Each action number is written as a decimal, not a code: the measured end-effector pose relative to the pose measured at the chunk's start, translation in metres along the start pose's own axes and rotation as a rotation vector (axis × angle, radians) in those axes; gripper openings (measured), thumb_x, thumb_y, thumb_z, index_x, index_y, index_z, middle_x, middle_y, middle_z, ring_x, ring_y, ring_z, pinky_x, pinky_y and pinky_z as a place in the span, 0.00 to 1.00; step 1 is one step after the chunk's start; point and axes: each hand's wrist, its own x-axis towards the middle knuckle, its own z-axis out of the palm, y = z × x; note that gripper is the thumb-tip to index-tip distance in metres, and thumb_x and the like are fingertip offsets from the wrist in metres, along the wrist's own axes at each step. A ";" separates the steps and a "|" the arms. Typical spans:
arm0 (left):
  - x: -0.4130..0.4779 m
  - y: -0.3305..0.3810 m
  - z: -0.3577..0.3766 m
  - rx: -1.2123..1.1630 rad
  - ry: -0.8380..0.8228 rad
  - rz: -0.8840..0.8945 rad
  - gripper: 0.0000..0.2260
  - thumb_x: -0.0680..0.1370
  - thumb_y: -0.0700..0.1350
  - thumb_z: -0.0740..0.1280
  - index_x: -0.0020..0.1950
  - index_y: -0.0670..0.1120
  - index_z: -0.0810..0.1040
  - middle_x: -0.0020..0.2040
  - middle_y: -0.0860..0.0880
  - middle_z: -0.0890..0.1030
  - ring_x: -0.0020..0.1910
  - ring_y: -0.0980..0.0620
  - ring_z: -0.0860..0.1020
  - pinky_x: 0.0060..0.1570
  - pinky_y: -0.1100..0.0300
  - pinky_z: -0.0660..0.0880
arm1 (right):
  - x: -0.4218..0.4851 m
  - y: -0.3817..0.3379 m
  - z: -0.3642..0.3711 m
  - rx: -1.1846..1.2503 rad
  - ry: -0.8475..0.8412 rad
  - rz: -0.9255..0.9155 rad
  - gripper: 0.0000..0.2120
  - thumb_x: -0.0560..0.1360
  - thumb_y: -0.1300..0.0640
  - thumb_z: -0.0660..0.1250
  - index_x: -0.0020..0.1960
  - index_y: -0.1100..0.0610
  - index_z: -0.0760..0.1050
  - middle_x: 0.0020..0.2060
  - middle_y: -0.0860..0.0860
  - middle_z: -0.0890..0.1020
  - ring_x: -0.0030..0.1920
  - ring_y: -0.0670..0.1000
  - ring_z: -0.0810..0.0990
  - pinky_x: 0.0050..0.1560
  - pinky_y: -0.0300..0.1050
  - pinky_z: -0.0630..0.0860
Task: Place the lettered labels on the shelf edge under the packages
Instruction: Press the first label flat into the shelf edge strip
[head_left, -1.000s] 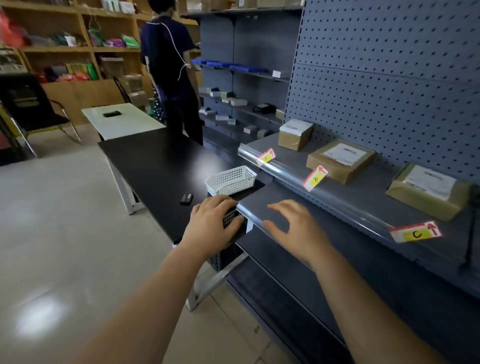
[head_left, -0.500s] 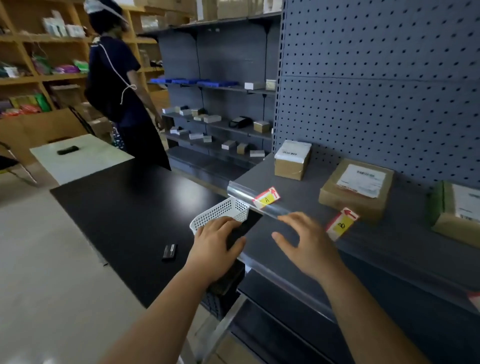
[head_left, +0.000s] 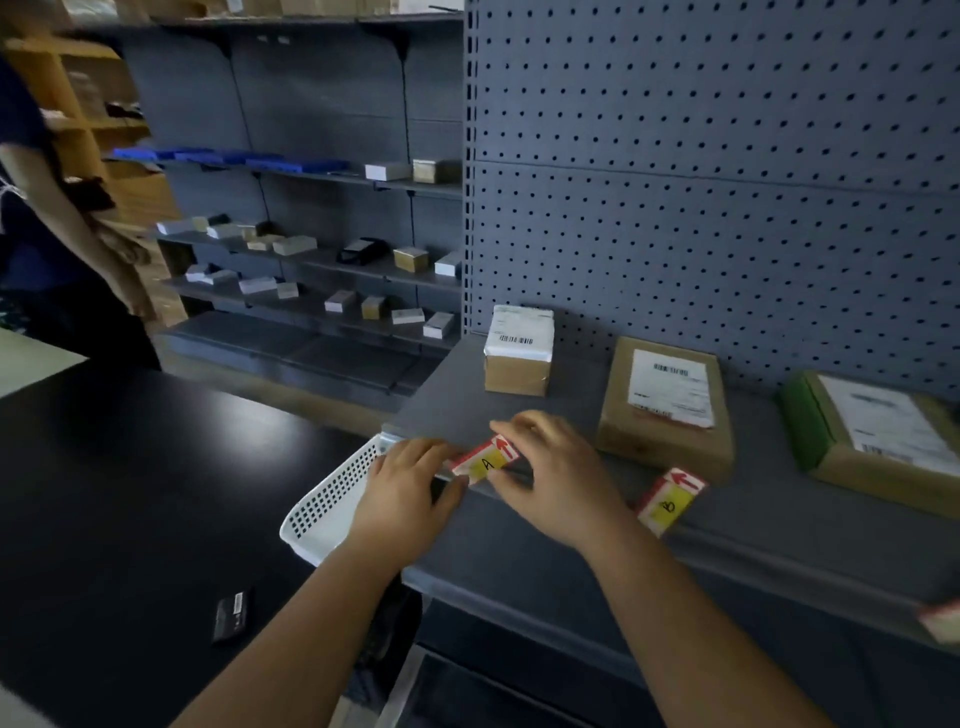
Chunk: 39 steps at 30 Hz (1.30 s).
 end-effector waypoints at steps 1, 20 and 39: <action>0.004 -0.003 0.002 -0.014 0.005 0.019 0.14 0.74 0.58 0.60 0.56 0.55 0.77 0.54 0.55 0.79 0.56 0.50 0.75 0.54 0.51 0.70 | 0.002 -0.003 0.002 -0.025 0.004 0.015 0.24 0.74 0.43 0.64 0.69 0.48 0.70 0.64 0.49 0.72 0.64 0.51 0.69 0.61 0.50 0.70; 0.012 -0.020 0.013 -0.076 -0.047 0.281 0.14 0.74 0.55 0.59 0.53 0.51 0.78 0.51 0.51 0.77 0.50 0.48 0.73 0.53 0.49 0.69 | -0.054 -0.046 0.023 -0.223 0.123 0.420 0.23 0.75 0.45 0.64 0.69 0.49 0.71 0.66 0.49 0.69 0.67 0.52 0.64 0.67 0.52 0.62; 0.012 -0.007 0.016 -0.033 -0.025 0.301 0.13 0.71 0.50 0.71 0.54 0.50 0.78 0.50 0.48 0.76 0.50 0.46 0.74 0.51 0.47 0.69 | -0.041 -0.057 0.031 -0.278 0.063 0.439 0.22 0.74 0.46 0.66 0.67 0.47 0.70 0.59 0.49 0.67 0.60 0.52 0.67 0.62 0.48 0.66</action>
